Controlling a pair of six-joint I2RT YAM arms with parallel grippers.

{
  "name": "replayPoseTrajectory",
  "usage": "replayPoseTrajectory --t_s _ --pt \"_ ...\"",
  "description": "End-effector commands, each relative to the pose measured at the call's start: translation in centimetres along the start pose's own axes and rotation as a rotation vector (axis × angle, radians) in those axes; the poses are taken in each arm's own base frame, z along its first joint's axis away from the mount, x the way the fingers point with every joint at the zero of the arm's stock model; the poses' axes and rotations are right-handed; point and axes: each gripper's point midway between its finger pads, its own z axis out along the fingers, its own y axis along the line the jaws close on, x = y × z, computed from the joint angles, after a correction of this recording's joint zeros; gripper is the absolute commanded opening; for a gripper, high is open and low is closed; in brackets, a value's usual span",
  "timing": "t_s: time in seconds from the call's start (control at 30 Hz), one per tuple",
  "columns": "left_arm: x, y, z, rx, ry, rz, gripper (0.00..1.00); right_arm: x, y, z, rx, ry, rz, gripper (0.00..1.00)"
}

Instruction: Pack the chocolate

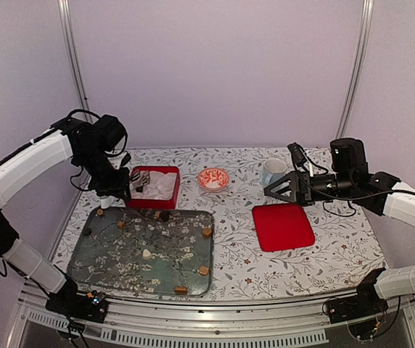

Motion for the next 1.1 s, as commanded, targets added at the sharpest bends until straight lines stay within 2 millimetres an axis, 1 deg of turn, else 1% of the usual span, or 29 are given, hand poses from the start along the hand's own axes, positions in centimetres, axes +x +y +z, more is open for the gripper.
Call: replayPoseTrajectory --t_s 0.0,0.2,0.43,0.6,0.73,1.07 --pt "-3.1 0.5 0.6 0.0 -0.04 -0.01 0.29 -0.9 0.1 -0.1 0.012 -0.024 -0.009 0.99" --pt "-5.8 1.4 3.0 -0.01 -0.05 -0.034 0.29 -1.0 -0.2 0.0 0.019 -0.021 0.001 0.99" --pt "-7.8 1.8 5.6 -0.011 -0.034 -0.02 0.29 -0.9 -0.5 0.4 0.024 -0.013 0.013 0.99" --pt "-8.8 1.4 7.4 0.0 -0.01 -0.015 0.29 -1.1 -0.7 0.5 0.032 -0.01 0.016 0.99" --pt "-8.9 1.3 8.1 0.005 0.008 -0.015 0.29 -1.0 -0.8 0.6 0.039 -0.007 0.021 0.99" --pt "-7.5 2.0 9.4 -0.009 0.052 -0.022 0.3 -0.7 -1.3 0.5 0.056 -0.009 0.027 0.99"
